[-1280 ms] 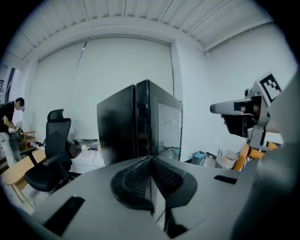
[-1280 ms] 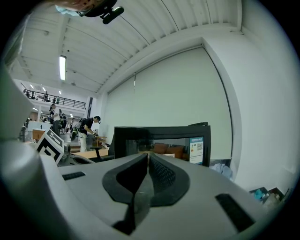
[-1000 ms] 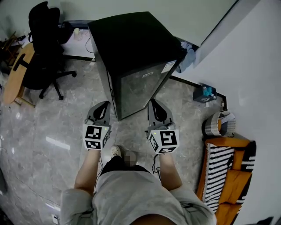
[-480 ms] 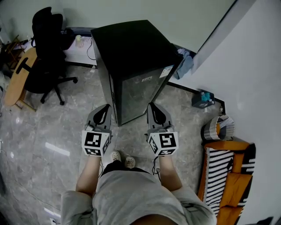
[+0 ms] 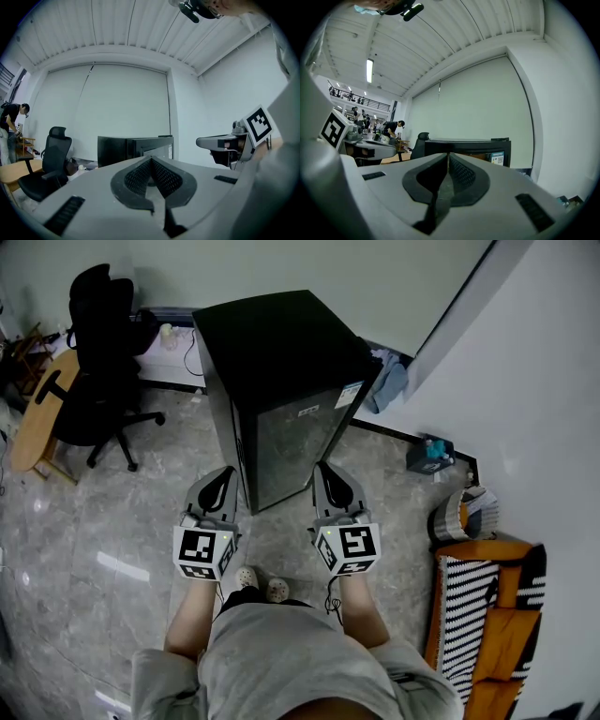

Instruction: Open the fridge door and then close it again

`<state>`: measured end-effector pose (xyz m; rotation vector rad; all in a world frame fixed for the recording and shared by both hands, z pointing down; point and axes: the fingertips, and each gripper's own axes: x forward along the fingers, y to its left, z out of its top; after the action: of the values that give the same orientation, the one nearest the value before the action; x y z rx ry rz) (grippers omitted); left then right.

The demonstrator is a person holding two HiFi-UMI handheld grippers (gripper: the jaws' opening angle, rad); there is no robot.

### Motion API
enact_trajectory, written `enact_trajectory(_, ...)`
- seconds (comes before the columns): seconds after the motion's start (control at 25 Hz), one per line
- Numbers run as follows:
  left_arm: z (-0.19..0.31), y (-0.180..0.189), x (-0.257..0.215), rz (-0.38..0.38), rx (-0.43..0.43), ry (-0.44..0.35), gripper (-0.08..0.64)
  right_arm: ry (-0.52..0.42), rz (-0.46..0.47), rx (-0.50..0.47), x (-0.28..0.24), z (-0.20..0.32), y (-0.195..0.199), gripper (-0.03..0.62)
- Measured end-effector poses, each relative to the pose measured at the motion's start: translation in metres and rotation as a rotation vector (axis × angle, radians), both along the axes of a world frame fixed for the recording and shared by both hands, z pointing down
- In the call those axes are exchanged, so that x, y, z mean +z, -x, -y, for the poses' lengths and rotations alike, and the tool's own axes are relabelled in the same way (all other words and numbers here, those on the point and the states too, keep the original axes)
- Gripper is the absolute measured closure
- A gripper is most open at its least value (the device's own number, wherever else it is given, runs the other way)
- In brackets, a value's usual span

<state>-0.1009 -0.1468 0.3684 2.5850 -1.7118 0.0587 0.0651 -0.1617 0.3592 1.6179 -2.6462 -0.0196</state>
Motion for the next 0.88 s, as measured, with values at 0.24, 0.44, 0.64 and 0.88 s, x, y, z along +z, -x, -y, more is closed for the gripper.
enact_trajectory(0.24, -0.007, 0.0, -0.017, 0.004, -0.008, -0.048, 0.546, -0.013, 0.003, -0.003, -0.008, -0.006, -0.002, 0.566)
enact_trajectory(0.44, -0.017, -0.001, -0.023, 0.007, -0.006, -0.079, 0.546, -0.025, 0.005, -0.009, -0.012, -0.013, -0.002, 0.566)
enact_trajectory(0.64, -0.023, -0.002, -0.029, 0.016, -0.004, -0.1, 0.546, -0.029, 0.008, -0.021, -0.015, -0.018, 0.0, 0.566)
enact_trajectory(0.88, -0.027, -0.003, -0.031, -0.001, -0.002, -0.106, 0.546, -0.03, 0.006, -0.047, -0.016, -0.022, 0.003, 0.568)
